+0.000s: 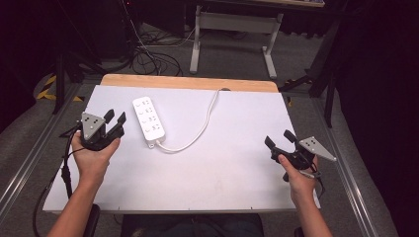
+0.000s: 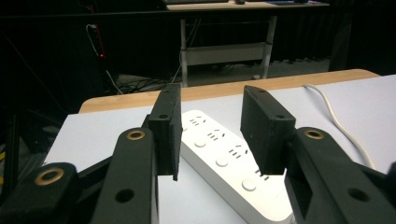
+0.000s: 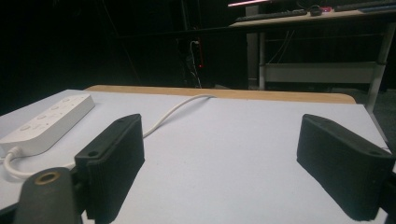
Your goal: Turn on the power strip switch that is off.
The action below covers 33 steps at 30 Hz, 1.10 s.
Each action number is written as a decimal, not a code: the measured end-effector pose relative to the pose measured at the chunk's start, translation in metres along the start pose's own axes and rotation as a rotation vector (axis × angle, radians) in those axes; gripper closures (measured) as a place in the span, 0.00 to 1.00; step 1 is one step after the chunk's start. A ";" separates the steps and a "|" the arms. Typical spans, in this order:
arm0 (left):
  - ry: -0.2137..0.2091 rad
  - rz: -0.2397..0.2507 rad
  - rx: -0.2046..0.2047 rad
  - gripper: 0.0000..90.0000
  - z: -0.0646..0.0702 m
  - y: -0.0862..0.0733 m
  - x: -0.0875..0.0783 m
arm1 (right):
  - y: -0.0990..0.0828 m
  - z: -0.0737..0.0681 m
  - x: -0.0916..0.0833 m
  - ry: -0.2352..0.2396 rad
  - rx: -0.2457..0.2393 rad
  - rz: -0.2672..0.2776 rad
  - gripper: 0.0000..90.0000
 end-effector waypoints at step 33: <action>-0.028 -0.014 -0.059 0.43 0.001 -0.011 -0.020 | 0.000 -0.001 0.000 0.002 0.003 0.004 0.17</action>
Point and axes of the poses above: each handheld gripper's, and its own axes: x roughly forward along the jaws, y roughly out of its top, z roughly to its right, the point moved 3 cm from there along x, roughly forward along the jaws, and after that the axes turned 12 degrees about x, right-handed, at the moved point
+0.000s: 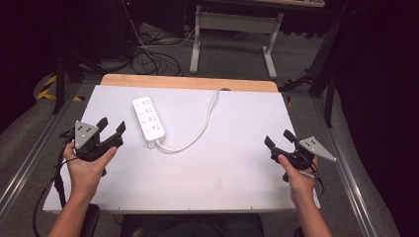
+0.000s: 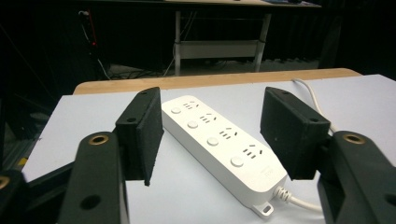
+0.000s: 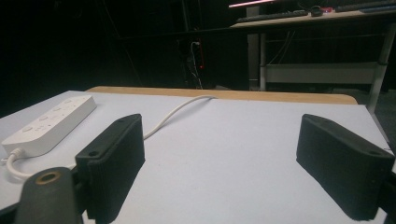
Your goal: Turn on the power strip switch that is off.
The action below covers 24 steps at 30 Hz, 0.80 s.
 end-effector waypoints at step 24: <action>0.094 0.048 -0.001 0.01 -0.005 -0.003 -0.004 | 0.000 0.000 0.000 0.003 0.007 0.003 0.17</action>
Point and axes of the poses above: each handheld gripper's, and its own axes: x roughly forward along the jaws, y roughly out of its top, z roughly to its right, the point moved 3 cm from there along x, roughly forward along the jaws, and after that the axes turned 12 degrees about x, right-handed, at the moved point
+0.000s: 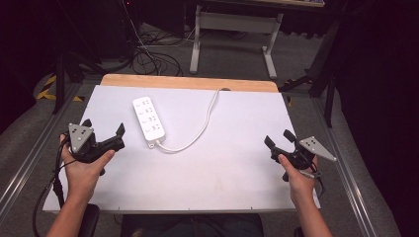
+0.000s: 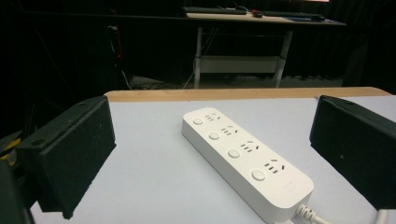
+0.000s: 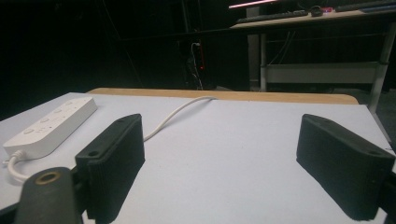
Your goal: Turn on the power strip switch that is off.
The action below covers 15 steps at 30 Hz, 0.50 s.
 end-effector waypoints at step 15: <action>0.003 -0.018 0.000 0.01 -0.001 -0.003 0.002 | 0.002 -0.002 0.000 0.047 0.015 0.022 0.02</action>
Point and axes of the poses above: each handheld gripper's, and its own axes: x roughly forward along the jaws, y roughly out of its top, z roughly to its right, the point moved 3 cm from there along x, roughly forward along the jaws, and after that the axes turned 12 degrees about x, right-handed, at the moved point
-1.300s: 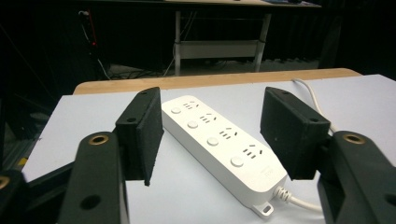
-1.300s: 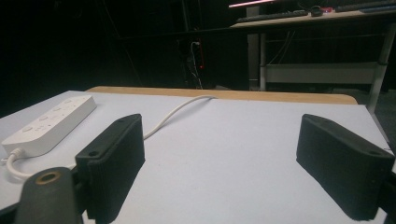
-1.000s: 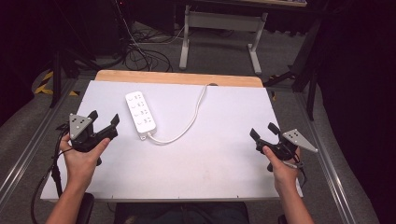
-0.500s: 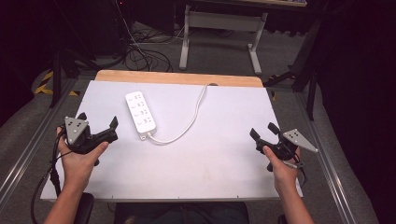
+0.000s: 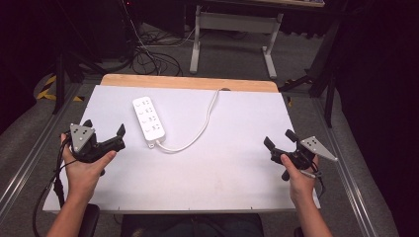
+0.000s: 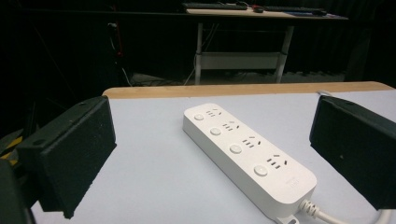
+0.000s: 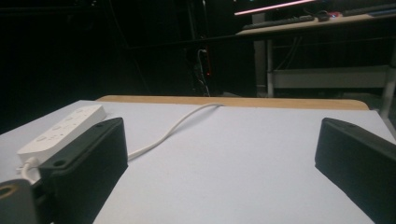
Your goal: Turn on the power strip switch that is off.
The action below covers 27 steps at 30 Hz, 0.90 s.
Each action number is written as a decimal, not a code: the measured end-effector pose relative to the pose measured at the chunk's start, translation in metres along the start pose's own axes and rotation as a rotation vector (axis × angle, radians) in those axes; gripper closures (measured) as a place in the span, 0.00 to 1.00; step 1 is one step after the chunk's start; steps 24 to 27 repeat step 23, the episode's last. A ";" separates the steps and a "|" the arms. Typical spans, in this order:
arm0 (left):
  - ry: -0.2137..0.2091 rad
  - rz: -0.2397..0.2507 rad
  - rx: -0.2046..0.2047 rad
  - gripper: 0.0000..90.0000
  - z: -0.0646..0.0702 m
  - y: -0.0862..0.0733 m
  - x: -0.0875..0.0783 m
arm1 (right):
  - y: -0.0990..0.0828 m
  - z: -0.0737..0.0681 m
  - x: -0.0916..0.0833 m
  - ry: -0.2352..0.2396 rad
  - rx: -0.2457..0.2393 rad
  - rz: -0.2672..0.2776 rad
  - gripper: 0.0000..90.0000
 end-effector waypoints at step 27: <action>0.000 -0.007 0.002 0.02 -0.003 -0.004 -0.001 | -0.001 -0.002 0.004 0.063 -0.018 -0.011 0.01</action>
Point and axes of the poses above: each handheld gripper's, and its own axes: x roughly forward along the jaws, y roughly out of its top, z roughly to its right, the point moved 3 cm from there along x, roughly forward along the jaws, and after that the axes turned 12 degrees about x, right-handed, at the moved point
